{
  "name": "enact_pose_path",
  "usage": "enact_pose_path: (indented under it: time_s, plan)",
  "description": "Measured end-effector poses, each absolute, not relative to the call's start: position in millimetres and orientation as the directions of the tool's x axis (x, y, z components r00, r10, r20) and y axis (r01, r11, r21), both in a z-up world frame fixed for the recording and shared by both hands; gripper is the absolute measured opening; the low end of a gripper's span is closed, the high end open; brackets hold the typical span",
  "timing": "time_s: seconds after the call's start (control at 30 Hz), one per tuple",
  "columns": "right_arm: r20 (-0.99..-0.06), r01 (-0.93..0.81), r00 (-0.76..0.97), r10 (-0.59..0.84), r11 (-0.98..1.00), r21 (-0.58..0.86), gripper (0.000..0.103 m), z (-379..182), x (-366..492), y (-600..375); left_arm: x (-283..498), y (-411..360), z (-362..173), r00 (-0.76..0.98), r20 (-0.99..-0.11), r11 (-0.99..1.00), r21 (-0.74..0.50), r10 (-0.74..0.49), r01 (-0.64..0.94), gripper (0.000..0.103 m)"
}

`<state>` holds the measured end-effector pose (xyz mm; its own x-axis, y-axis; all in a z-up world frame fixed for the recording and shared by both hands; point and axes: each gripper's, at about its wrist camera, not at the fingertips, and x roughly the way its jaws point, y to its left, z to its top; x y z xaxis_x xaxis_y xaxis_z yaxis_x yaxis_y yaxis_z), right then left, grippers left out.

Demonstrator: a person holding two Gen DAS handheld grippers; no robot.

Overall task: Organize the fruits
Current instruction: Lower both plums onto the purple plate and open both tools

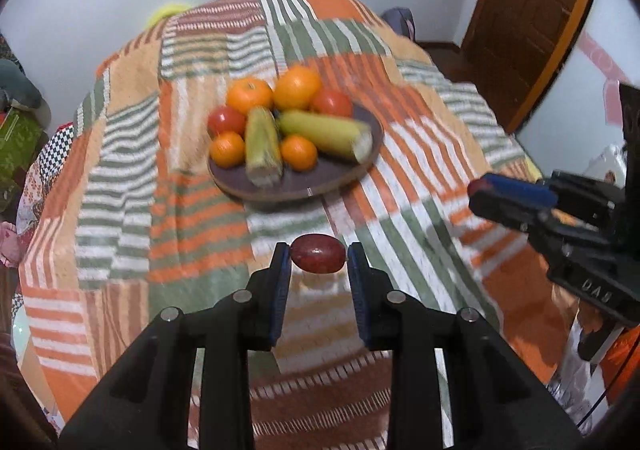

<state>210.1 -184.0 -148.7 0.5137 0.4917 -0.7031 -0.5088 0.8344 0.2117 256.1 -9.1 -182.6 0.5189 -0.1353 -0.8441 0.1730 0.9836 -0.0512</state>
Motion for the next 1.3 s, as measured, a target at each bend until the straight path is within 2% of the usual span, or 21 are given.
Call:
enact_pose_path:
  time_s: [0.33,0.73,1.3]
  plan:
    - [-0.688,-0.536,0.524,0.502,0.822,0.191,0.018,-144.6,240.4,-158.7,288.3,10.2,-171.9,0.571,-0.805,0.984,-0.088,-0.161,0.154,0.029]
    - [-0.714,-0.57,0.486,0.504,0.802,0.179,0.018,-163.0,268.0,-122.2,315.4,15.1,-204.4,0.538,-0.821,0.978,-0.112,-0.19,0.175,0.029]
    - [-0.726,-0.577,0.471,0.502,0.797,0.177,0.019,-177.6,279.9,-110.1,326.4,25.3,-223.7,0.518,-0.822,0.971,-0.181,-0.235,0.154,0.028]
